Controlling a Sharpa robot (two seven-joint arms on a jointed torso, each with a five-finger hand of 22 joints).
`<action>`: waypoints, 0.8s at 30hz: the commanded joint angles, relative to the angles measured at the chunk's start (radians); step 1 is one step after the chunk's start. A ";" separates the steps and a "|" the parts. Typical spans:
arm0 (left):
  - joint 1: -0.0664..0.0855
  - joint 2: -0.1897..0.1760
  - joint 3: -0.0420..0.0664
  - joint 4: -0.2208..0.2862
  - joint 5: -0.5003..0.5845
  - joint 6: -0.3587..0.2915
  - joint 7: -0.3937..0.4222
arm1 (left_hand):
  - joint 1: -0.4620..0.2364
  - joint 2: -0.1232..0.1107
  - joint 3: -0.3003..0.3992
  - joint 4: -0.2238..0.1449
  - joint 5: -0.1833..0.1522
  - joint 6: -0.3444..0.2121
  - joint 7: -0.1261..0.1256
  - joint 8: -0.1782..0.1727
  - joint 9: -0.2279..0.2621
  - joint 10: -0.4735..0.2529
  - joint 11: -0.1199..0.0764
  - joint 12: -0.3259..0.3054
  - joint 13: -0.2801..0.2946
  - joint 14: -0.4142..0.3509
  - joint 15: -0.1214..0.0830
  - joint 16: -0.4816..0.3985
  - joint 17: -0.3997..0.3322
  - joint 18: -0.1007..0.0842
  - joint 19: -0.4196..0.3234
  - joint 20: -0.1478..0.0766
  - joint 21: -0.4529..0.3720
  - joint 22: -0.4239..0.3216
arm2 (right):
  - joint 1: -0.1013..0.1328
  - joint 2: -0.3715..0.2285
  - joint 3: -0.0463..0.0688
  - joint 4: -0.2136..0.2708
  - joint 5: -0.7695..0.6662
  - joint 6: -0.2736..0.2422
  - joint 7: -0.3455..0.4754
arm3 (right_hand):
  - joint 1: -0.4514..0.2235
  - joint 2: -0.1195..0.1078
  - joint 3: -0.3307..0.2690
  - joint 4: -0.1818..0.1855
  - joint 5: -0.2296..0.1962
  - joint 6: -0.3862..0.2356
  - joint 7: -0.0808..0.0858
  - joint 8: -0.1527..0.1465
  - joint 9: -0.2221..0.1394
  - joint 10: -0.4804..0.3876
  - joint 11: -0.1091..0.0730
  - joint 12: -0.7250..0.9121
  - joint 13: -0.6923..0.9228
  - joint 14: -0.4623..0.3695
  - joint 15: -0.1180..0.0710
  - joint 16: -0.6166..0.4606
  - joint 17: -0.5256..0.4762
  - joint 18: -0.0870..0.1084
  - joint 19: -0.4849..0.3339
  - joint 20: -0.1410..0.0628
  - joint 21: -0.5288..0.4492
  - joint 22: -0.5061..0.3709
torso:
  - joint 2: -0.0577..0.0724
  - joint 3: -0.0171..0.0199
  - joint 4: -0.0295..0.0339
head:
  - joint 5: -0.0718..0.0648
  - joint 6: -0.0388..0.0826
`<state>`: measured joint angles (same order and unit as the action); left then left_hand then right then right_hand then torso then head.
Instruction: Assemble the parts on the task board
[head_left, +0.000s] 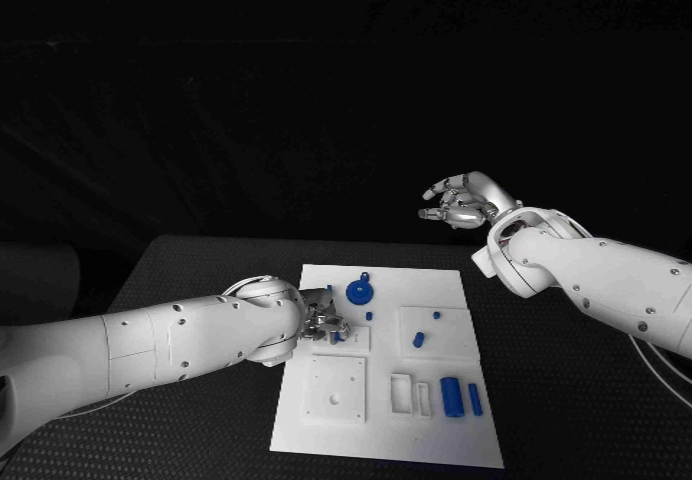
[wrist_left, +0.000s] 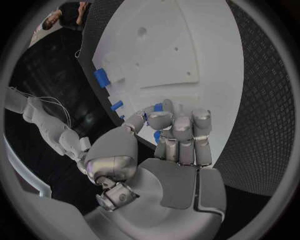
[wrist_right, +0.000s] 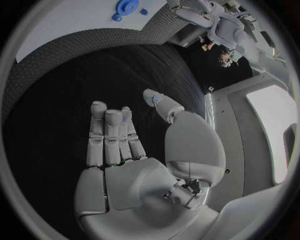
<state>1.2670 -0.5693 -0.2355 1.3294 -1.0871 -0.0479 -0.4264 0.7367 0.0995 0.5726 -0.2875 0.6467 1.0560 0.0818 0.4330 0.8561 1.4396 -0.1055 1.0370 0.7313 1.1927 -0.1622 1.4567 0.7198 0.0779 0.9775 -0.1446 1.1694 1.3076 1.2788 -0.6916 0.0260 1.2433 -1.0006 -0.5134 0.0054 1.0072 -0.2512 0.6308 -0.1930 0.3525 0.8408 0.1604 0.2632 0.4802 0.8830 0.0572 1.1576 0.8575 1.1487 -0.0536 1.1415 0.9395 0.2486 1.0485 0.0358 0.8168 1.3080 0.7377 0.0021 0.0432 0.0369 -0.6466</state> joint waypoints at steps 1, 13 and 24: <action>-0.005 0.004 -0.004 -0.003 0.037 0.041 -0.017 | 0.020 0.024 0.012 -0.003 0.003 0.226 -0.117 0.007 -0.001 -0.028 -0.033 0.004 0.000 0.047 -0.038 0.005 -0.002 0.010 0.004 -0.120 0.003 0.017 | 0.000 0.001 0.001 0.000 -0.001 0.014 0.004 | -0.003 0.010 -0.006 0.001 0.004 -0.001 0.009 -0.003 -0.002 -0.009 0.000 0.006 -0.001 -0.006 0.002 0.007 -0.002 0.013 -0.003 0.002 -0.004 0.018 | 0.000 -0.0001 -0.0003 | 0.000 0.003; -0.005 0.026 -0.004 -0.025 0.038 0.064 -0.023 | -0.011 0.046 0.004 0.000 -0.037 0.219 -0.116 0.016 -0.010 -0.033 -0.032 0.010 -0.006 0.047 -0.038 0.003 -0.012 0.010 0.004 -0.118 0.001 0.013 | 0.000 0.002 0.001 -0.001 -0.001 0.018 0.003 | 0.000 0.011 -0.005 -0.001 0.004 0.000 0.009 -0.003 -0.002 -0.010 0.000 0.007 -0.003 -0.007 0.002 0.007 -0.002 0.013 -0.004 0.002 -0.004 0.019 | 0.000 0.0013 -0.0006 | 0.002 0.002; -0.005 0.037 -0.003 -0.045 0.035 0.082 -0.023 | -0.011 0.048 0.007 -0.002 -0.037 0.218 -0.116 0.017 -0.011 -0.034 -0.032 0.010 -0.007 0.047 -0.039 0.003 -0.013 0.011 0.004 -0.118 0.001 0.013 | 0.000 0.006 0.000 -0.006 -0.001 0.023 0.001 | 0.003 0.012 -0.004 -0.003 0.006 0.000 0.009 -0.003 -0.003 -0.011 0.000 0.008 -0.005 -0.007 0.002 0.007 -0.003 0.013 -0.005 0.002 -0.005 0.019 | 0.000 0.0007 -0.0015 | 0.003 0.005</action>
<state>1.2701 -0.5373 -0.2334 1.2871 -1.0571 -0.0107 -0.4385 0.7114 0.1247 0.5725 -0.2876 0.6067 1.0665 0.0855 0.4530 0.8457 1.4395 -0.1053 1.0410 0.7253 1.1977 -0.1573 1.4567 0.7083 0.0776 0.9775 -0.1446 1.1694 1.3077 1.2787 -0.6858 0.0260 1.2375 -1.0002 -0.5055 0.0045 1.0112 -0.2473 0.6308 -0.1930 0.3525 0.8408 0.1643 0.2632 0.4786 0.8791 0.0605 1.1616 0.8537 1.1488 -0.0535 1.1454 0.9372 0.2487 1.0485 0.0358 0.8168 1.3079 0.7378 0.0030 0.0418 0.0409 -0.6424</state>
